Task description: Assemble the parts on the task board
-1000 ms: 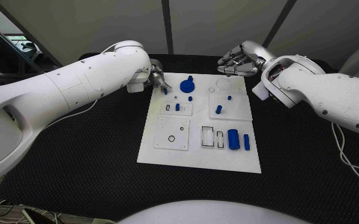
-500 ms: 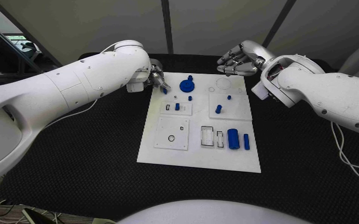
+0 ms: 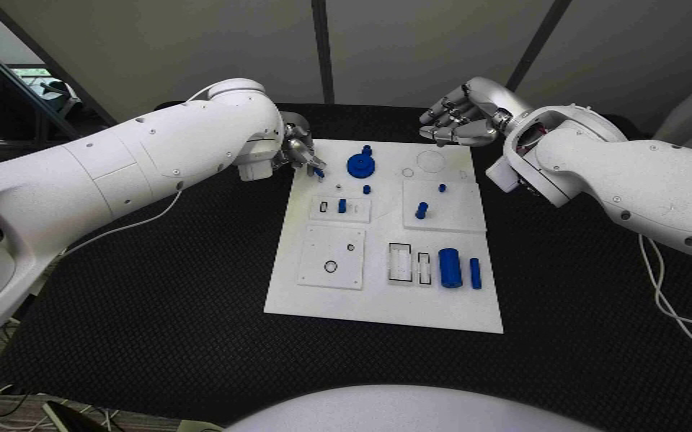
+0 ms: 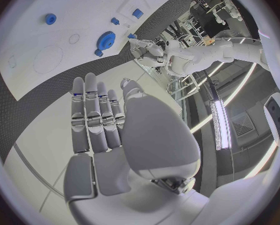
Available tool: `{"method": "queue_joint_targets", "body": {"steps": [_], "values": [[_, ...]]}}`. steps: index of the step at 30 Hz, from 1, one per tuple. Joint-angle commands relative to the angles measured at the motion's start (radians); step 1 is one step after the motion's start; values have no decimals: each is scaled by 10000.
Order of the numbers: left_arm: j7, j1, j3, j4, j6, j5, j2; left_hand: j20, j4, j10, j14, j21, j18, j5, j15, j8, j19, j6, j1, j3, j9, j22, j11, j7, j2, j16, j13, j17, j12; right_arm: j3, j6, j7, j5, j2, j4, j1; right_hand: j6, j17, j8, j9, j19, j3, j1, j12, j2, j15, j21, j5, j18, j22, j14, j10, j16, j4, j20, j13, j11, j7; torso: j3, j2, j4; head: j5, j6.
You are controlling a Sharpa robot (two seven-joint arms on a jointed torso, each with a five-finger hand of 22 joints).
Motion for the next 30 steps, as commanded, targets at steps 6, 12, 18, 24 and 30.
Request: {"method": "queue_joint_targets", "body": {"steps": [6, 12, 18, 24, 30], "values": [[112, 1, 2, 1134, -997, 360, -694, -36, -621, 157, 938, 56, -62, -24, -101, 137, 84, -65, -224, 1004, 85, 389, -30, -19, -243, 58, 76, 2349, 2, 8, 27, 128, -19, -29, -22, 17, -4, -11, 47, -2, 60, 59, -91, -30, 37, 8, -68, 38, 112, -10, -39, -87, -57, 16, 5, -11, 10, 55, 1, 3, 5, 38, 29], [69, -53, -7, 1949, -1323, 239, -1174, -45, -702, 183, 941, 59, -64, -27, -110, 173, 95, -69, -307, 1227, 119, 408, -42, -30, -355, 65, 76, 2358, 1, 8, 23, 129, -19, -54, -6, 17, -4, -11, 47, -2, 60, 59, -91, -30, 37, 8, -68, 38, 112, -10, -39, -87, -57, 16, 5, -11, 10, 55, 11, -10, 4, 89, 46], [176, -152, -26, 2603, -1598, -266, -1540, -56, -860, 235, 945, 55, -65, -36, -120, 216, 104, -71, -348, 1487, 162, 425, -60, -49, -616, 71, 100, 2367, 6, 8, 14, 122, -19, -92, 14, 17, 5, -17, 55, 0, 66, 88, -89, -24, 47, 6, -78, 41, 112, -16, -38, -76, -54, 16, 4, -16, 6, 52, 11, -8, -6, 102, 55], [323, -293, -68, 3112, -1883, -956, -1727, -84, -1108, 392, 976, 120, -87, -29, -154, 257, 169, -25, -320, 1997, 203, 525, -96, -83, -969, 131, 192, 2450, 36, 7, 13, 120, -19, -120, 28, 17, 5, -17, 55, 0, 66, 88, -89, -24, 47, 6, -78, 41, 112, -16, -38, -76, -54, 16, 4, -16, 6, 52, 12, 4, -14, 117, 58], [384, -419, -110, 3423, -1947, -1351, -1807, -109, -1300, 529, 994, 169, -105, -31, -176, 266, 221, 34, -321, 2559, 223, 601, -114, -91, -1303, 167, 248, 2499, 32, 7, 13, 123, -17, -134, 33, 17, 5, -17, 55, 0, 66, 88, -89, -24, 47, 6, -78, 41, 112, -16, -38, -76, -54, 16, 4, -16, 6, 52, 4, 11, -5, 114, 48]]}}
